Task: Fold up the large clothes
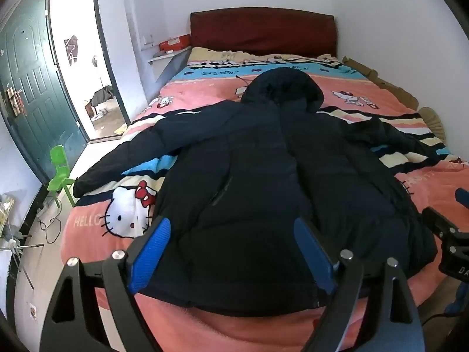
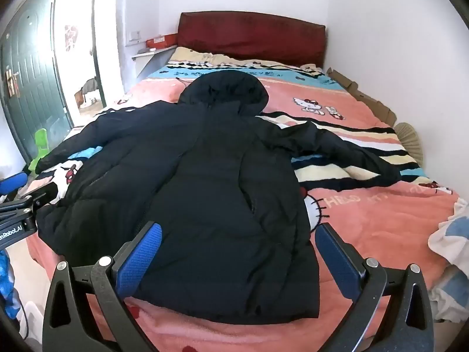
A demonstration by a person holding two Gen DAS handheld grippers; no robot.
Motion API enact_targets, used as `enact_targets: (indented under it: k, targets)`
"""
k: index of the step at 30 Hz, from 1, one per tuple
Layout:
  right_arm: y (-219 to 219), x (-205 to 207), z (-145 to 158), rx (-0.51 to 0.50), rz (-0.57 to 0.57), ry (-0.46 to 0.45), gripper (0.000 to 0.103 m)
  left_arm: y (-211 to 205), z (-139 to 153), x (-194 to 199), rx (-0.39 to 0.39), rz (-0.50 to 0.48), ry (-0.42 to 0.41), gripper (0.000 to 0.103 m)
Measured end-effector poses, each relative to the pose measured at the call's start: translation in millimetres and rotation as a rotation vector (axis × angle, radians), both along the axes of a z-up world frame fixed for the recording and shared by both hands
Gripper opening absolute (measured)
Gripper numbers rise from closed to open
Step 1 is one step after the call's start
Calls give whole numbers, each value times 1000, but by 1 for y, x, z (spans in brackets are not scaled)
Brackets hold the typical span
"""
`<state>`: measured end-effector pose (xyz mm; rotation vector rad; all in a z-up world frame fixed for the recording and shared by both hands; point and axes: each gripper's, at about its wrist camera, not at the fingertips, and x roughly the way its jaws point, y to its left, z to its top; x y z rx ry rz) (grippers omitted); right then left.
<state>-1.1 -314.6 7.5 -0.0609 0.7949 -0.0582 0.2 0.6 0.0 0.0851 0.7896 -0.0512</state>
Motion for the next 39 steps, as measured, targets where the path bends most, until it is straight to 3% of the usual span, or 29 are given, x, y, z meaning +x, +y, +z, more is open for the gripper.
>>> enact_targets:
  k: [39]
  targets:
    - [8, 3, -4, -14, 16, 15, 102, -15, -14, -1, -13, 0, 22, 87]
